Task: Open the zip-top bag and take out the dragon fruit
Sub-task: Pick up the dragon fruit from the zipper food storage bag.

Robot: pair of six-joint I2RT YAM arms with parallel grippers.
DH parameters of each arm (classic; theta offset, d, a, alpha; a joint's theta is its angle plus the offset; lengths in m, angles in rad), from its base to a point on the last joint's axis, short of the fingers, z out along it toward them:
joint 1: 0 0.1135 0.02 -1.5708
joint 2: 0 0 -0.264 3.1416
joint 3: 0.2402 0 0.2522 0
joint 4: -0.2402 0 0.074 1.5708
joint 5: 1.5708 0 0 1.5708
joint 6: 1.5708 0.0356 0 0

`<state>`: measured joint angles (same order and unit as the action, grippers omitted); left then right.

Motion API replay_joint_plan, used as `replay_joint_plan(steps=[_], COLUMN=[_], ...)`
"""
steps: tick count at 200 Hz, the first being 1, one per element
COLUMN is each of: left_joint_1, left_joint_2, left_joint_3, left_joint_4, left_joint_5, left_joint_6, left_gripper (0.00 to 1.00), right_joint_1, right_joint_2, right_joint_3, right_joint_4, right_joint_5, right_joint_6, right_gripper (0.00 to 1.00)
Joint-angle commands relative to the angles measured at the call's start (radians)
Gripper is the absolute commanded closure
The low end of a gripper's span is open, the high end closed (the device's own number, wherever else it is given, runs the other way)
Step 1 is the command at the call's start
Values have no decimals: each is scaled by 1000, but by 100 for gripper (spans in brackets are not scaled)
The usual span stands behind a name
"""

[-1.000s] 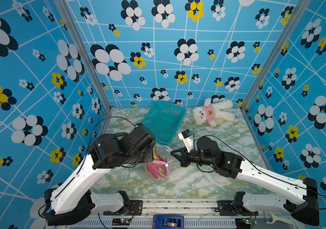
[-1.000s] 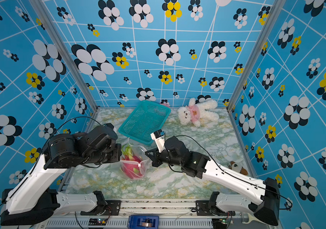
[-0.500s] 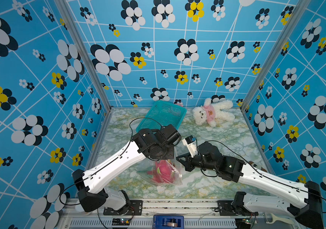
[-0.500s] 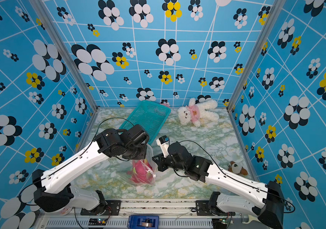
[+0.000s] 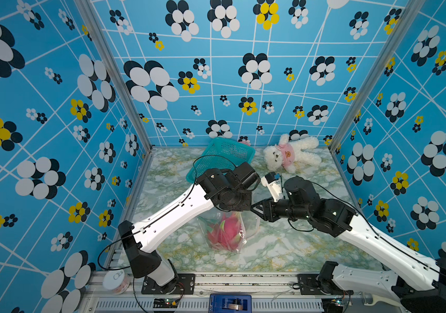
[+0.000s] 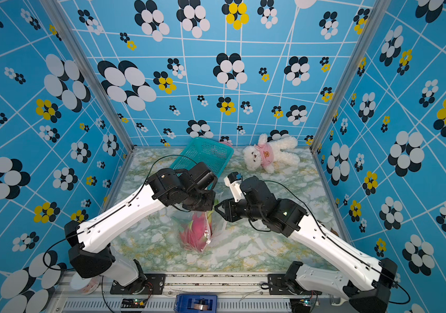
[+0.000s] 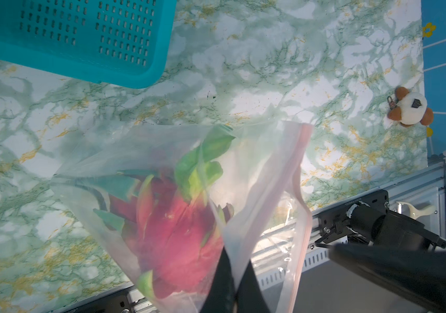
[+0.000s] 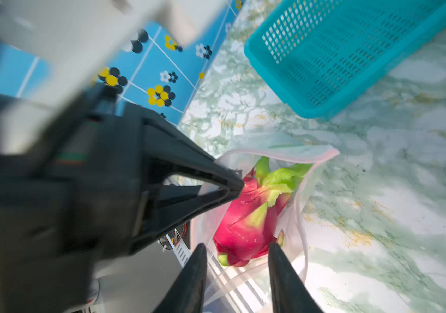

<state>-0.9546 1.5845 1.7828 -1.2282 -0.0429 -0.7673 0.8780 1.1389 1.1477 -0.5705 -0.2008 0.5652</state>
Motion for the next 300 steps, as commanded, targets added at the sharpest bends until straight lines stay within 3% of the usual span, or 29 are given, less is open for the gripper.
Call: replay_joint_plan(steps=[1,21,44,76,101,120,146,167,213,254,300], left_joint_1=[10,11,11,13,17,28,49,85,229,231,228], left_joint_2=[12,34,71,144,209,213,154,33,-325,-306,-206], left_joint_3=[52,77,103,147,202,213,205,80,-494,-683,-710], left_joint_4=[-15,-23,-15,10,14,27,14,33,319,434,479], left_joint_5=[9,11,24,51,74,89,78,47,144,201,219], left_joint_6=[22,25,30,42,51,50,49,42,-101,-104,-63], left_gripper=[100,100,100,100,100,70,60,59,65,70,75], right_joint_1=[-8,-9,-10,-20,-41,-53,-95,-134,-178,-183,-183], right_joint_2=[27,75,116,150,192,207,213,204,229,331,416], right_joint_3=[-22,-35,-64,-121,-184,-214,-269,-324,-403,-396,-376], right_joint_4=[9,16,13,104,231,304,397,484,644,731,767], right_joint_5=[-34,-27,-18,6,-17,-22,-68,-120,-204,-245,-278], right_joint_6=[75,133,191,225,279,283,302,314,345,391,420], right_gripper=[64,62,45,32,29,28,28,28,25,27,33])
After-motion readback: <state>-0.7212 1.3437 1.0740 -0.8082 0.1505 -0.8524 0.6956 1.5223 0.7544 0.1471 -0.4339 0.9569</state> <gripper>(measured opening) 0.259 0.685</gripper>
